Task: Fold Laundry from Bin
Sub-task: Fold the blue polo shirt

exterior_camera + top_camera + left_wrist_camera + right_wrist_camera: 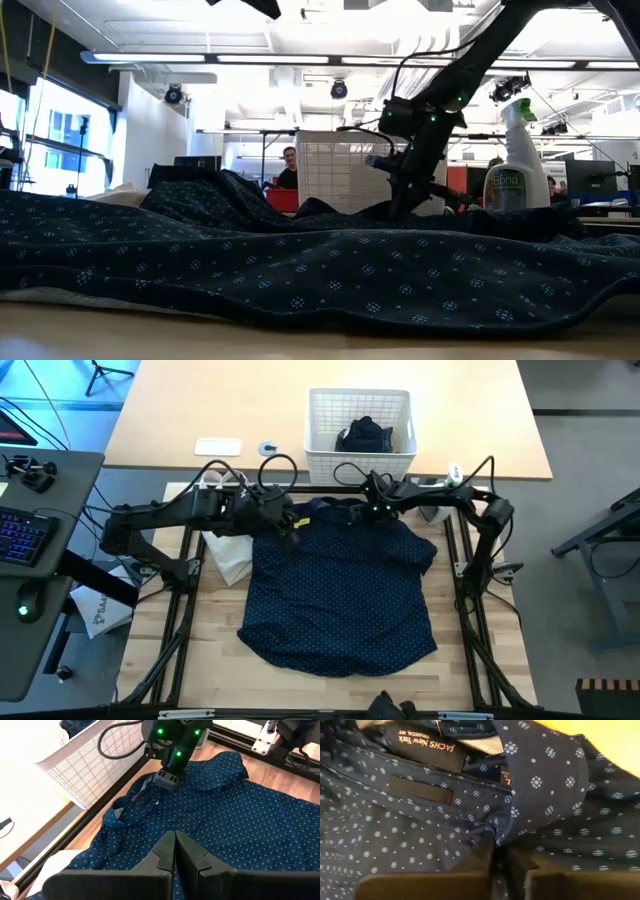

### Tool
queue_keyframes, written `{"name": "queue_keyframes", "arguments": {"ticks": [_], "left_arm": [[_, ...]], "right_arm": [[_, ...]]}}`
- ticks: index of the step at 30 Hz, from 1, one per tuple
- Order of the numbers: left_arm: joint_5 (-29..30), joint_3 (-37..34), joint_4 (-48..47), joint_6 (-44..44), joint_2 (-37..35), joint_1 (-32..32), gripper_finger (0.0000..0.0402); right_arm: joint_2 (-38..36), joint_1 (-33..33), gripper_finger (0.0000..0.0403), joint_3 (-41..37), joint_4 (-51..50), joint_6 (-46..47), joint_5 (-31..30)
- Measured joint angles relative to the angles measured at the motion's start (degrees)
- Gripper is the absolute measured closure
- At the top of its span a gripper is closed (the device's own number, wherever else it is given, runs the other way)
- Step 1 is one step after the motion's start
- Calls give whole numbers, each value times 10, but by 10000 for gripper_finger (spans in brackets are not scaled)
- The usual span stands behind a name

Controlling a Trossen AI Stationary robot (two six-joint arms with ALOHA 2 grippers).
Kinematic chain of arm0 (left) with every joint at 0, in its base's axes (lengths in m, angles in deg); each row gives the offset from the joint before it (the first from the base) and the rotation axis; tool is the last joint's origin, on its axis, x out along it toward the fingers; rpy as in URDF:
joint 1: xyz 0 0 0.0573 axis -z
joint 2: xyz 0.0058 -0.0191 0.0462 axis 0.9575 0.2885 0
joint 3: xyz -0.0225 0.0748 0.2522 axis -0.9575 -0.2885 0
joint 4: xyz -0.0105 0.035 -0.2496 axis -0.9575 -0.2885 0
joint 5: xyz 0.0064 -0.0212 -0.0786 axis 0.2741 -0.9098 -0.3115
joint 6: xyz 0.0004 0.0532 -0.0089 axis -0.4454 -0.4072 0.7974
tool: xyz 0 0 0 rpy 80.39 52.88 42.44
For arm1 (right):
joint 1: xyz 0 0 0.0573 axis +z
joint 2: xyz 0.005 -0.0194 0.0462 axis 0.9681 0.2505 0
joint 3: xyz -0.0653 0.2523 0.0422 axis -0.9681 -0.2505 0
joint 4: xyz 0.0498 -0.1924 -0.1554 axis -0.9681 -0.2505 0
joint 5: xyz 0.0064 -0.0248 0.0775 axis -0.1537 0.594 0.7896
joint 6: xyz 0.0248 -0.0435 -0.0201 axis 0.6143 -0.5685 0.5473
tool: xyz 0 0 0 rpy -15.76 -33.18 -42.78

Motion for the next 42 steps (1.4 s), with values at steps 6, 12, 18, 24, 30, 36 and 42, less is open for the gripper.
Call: {"name": "queue_keyframes", "arguments": {"ticks": [6,12,18,24,30,36,42], "left_arm": [[0,0,0,4,0,1,401],[0,0,0,4,0,1,401],[0,0,0,4,0,1,401],[-28,0,-12,14,-1,1,401],[-42,0,-87,44,-3,1,401],[-35,0,-121,52,-3,1,401],[-32,0,-121,32,-3,1,401]], "right_arm": [[-32,-23,380,0,6,18,5],[-49,-65,385,0,-13,20,79],[-52,-76,331,0,-70,-64,94],[-84,-50,242,0,-97,-176,100],[-131,3,221,0,-63,-423,82],[-117,50,238,0,-97,-771,-67],[-77,56,263,0,-80,-916,-214]]}}
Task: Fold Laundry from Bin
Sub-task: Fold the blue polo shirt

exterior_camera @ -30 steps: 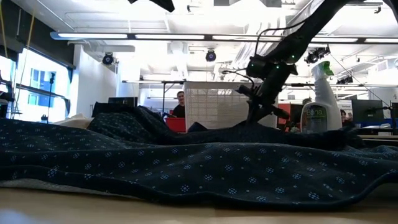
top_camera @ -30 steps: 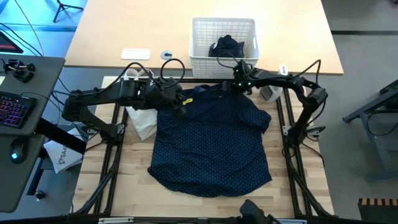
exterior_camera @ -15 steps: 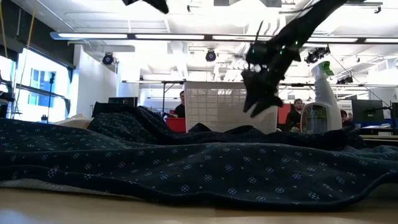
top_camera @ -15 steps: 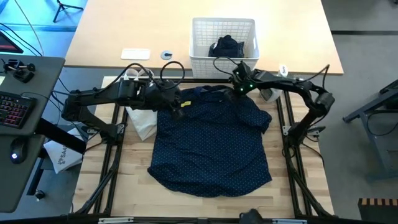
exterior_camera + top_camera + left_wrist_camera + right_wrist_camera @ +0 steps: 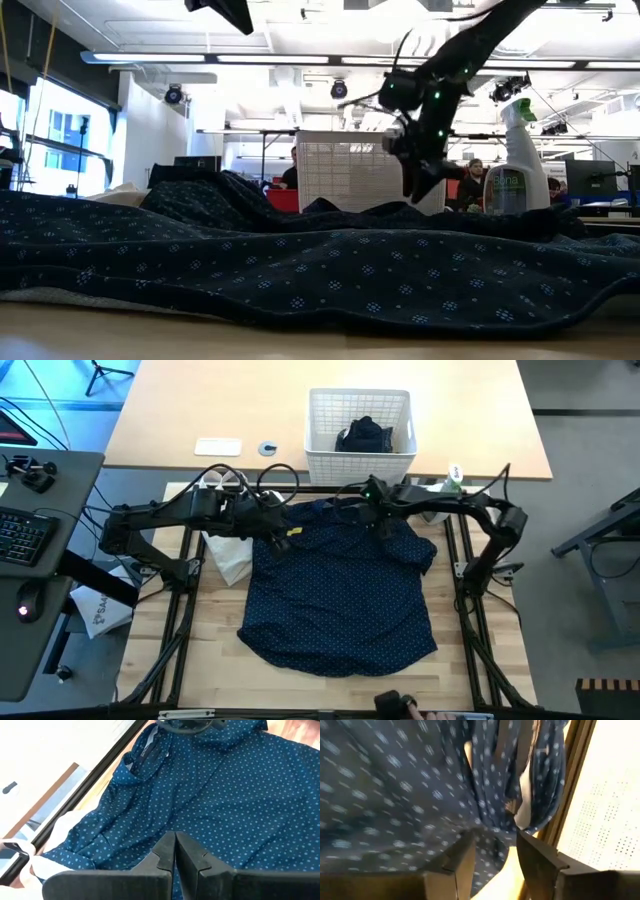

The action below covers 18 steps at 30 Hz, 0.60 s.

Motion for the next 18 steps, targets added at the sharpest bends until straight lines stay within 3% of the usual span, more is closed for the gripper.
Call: {"name": "queue_keyframes", "arguments": {"ticks": [7,11,15,18], "left_arm": [[10,0,1,-29,0,-3,401],[15,0,31,-50,0,-15,401],[19,0,87,-51,0,-31,401],[25,0,128,-40,0,-47,401]], "right_arm": [[27,-14,278,0,33,-94,-11],[43,-22,312,0,66,-119,-6],[43,-32,382,0,85,-70,-2],[22,-39,390,16,80,37,9]]}}
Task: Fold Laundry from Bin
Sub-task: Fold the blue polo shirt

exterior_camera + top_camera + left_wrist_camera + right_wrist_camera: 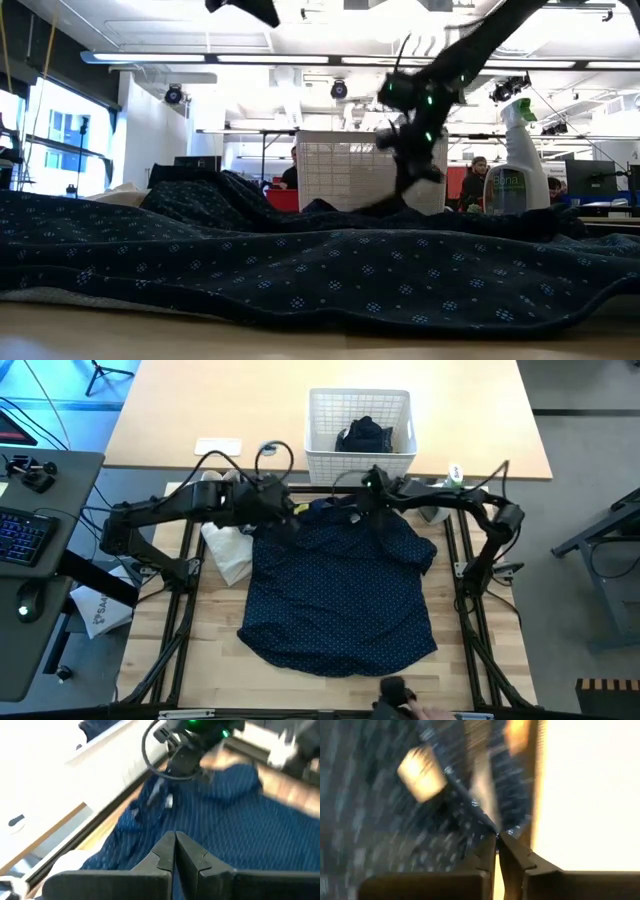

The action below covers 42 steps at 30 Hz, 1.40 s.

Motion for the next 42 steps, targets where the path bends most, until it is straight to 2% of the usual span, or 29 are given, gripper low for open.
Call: {"name": "queue_keyframes", "arguments": {"ticks": [4,5,7,9,12,19,22,25,30,34,38,40,42], "left_arm": [[4,0,46,41,0,-26,401],[6,0,50,53,0,-35,401],[7,0,56,67,0,-52,401],[7,0,60,64,0,-71,401],[-5,0,64,28,0,-100,401],[-87,0,63,-7,0,-154,401],[-106,0,63,-25,0,-161,401],[-106,0,62,-37,0,-161,401],[-113,0,53,-41,0,-162,401],[-128,0,36,-28,0,-165,401],[-223,0,20,3,9,-196,401],[-280,0,11,-4,29,-215,401],[-311,0,6,-26,61,-222,401]], "right_arm": [[-30,-29,392,44,-38,251,41],[-31,-40,397,52,-51,318,66],[-31,-60,399,61,-69,405,117],[-25,-75,396,63,-66,452,129],[-8,-92,395,63,-65,475,112],[9,-127,385,63,-66,559,95],[9,-138,356,63,-67,576,99],[9,-147,310,63,-73,583,108],[-11,-157,239,63,-86,564,160],[-51,-153,215,63,-107,540,197],[-79,-132,217,63,-122,517,284],[-79,-121,225,63,-128,512,333],[-74,-106,235,57,-124,507,362]]}}
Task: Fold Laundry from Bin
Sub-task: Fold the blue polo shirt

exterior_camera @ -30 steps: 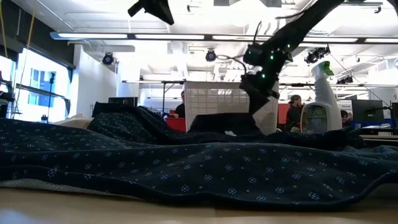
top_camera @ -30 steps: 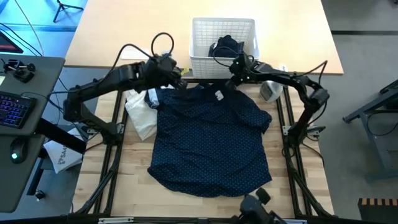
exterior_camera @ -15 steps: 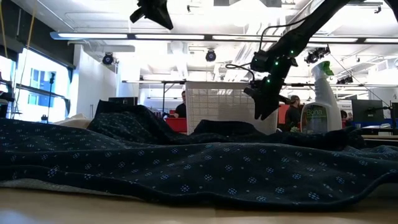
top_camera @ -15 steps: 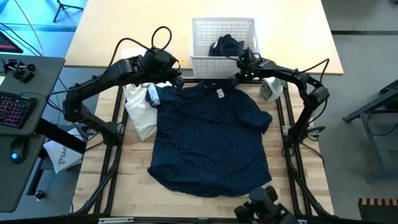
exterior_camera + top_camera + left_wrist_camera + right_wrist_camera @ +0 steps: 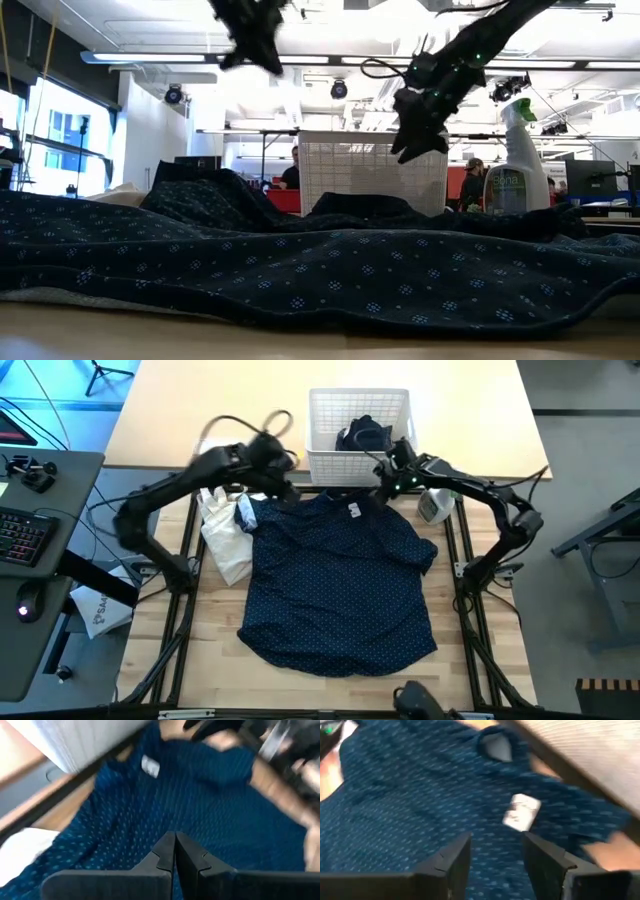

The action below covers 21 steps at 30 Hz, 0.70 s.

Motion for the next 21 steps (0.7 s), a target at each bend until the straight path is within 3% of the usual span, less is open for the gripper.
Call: {"name": "queue_keyframes", "arguments": {"ticks": [8,15,21], "left_arm": [[-4,0,47,-78,180,17,401],[8,0,221,-33,301,12,401],[49,0,288,21,355,-20,401]], "right_arm": [[-35,36,301,-26,-14,24,-39],[-141,31,347,-26,-52,22,-70],[-230,29,357,-26,-78,40,-120]]}}
